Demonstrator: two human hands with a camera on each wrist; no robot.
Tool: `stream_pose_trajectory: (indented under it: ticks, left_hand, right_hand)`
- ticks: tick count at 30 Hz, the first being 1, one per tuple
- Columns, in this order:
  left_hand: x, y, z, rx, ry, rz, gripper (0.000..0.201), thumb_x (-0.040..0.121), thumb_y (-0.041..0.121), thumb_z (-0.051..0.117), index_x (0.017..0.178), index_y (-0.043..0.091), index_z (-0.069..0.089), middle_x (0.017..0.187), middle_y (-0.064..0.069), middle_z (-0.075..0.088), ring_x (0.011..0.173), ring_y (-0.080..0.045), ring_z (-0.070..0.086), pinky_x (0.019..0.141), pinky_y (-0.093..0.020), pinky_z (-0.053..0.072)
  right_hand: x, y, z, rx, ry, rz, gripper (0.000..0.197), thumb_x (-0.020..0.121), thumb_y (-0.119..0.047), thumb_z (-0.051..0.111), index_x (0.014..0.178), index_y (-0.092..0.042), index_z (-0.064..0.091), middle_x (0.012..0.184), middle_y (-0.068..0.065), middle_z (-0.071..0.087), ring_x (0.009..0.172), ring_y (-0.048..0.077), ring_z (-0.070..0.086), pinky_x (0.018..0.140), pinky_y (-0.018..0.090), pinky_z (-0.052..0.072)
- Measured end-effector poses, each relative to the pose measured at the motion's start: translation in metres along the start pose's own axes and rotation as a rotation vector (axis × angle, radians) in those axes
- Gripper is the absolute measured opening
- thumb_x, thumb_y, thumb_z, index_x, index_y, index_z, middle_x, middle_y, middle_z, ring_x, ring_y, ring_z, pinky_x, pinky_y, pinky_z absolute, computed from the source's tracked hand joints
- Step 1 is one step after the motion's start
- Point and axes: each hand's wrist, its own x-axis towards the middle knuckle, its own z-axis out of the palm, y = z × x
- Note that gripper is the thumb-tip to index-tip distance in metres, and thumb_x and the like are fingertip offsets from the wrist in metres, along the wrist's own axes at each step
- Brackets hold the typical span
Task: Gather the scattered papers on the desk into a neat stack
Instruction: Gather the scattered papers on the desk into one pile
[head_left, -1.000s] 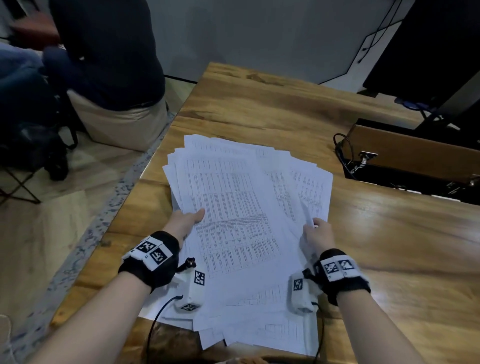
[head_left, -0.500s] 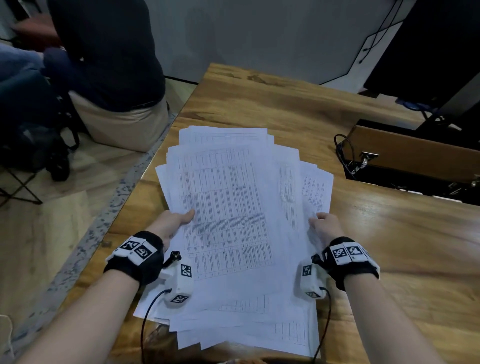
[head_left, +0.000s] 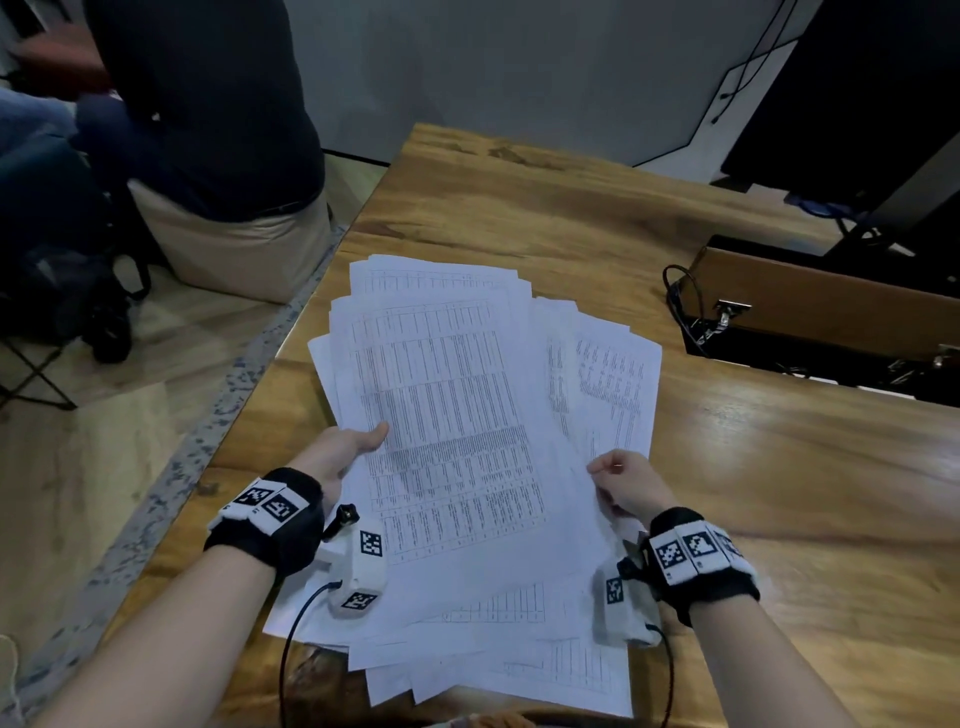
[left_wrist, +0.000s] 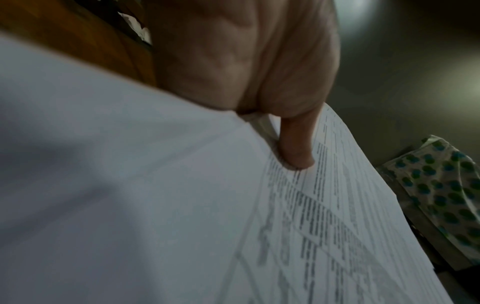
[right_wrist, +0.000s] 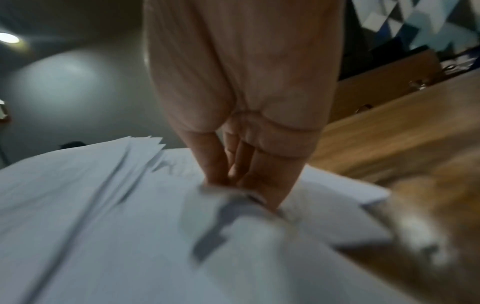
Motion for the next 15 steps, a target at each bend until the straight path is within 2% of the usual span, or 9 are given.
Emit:
stream_pose_trajectory:
  ticks: [2,4,7,9,12,15]
  left_hand:
    - [0.001,-0.001,-0.001,-0.014,0.018,0.005,0.051,0.086,0.018,0.063,0.133,0.004,0.049,0.138,-0.009,0.053,0.133,-0.029,0.042,0.112,-0.044,0.03]
    - [-0.002,-0.001,0.0,-0.028,0.01,0.005,0.049,0.085,0.018,0.064,0.13,0.005,0.052,0.134,-0.011,0.057,0.13,-0.031,0.047,0.112,-0.052,0.032]
    - [-0.003,-0.003,0.005,-0.054,-0.025,0.012,0.045,0.085,0.017,0.063,0.128,0.006,0.054,0.129,-0.011,0.061,0.123,-0.031,0.053,0.108,-0.054,0.037]
    - [-0.004,-0.004,0.009,-0.088,-0.052,0.02,0.043,0.087,0.015,0.062,0.128,0.007,0.054,0.126,-0.012,0.063,0.117,-0.032,0.057,0.103,-0.053,0.042]
    - [-0.007,-0.001,0.015,-0.043,-0.061,0.021,0.063,0.078,0.024,0.071,0.134,0.007,0.047,0.135,-0.012,0.057,0.124,-0.03,0.052,0.107,-0.052,0.038]
    - [0.004,-0.002,0.015,0.062,-0.034,0.048,0.091,0.069,0.04,0.078,0.141,0.005,0.035,0.148,-0.01,0.041,0.14,-0.028,0.032,0.116,-0.049,0.023]
  right_hand:
    - [-0.009,0.0,0.011,0.011,-0.029,0.026,0.021,0.092,-0.004,0.039,0.079,-0.013,0.054,0.058,0.002,0.048,0.035,0.007,0.043,0.039,0.02,0.032]
    - [-0.018,0.0,0.014,0.023,-0.074,0.054,0.023,0.091,-0.003,0.035,0.081,-0.013,0.053,0.056,0.003,0.047,0.039,0.011,0.04,0.036,0.018,0.029]
    - [-0.025,-0.004,-0.002,0.028,-0.13,0.102,0.02,0.089,-0.001,0.042,0.079,-0.012,0.055,0.062,0.006,0.051,0.049,0.017,0.043,0.04,0.017,0.036]
    - [-0.022,-0.006,-0.012,-0.02,-0.172,0.091,0.019,0.088,0.001,0.046,0.081,-0.009,0.06,0.069,0.009,0.058,0.056,0.02,0.051,0.046,0.022,0.043]
    - [-0.018,-0.01,-0.012,-0.18,-0.276,0.024,0.038,0.082,0.012,0.036,0.096,-0.006,0.067,0.084,0.011,0.064,0.074,0.024,0.057,0.058,0.026,0.046]
    - [-0.013,-0.009,-0.006,-0.201,-0.329,0.0,0.051,0.077,0.017,0.028,0.105,-0.005,0.064,0.089,0.013,0.063,0.074,0.023,0.052,0.053,0.023,0.038]
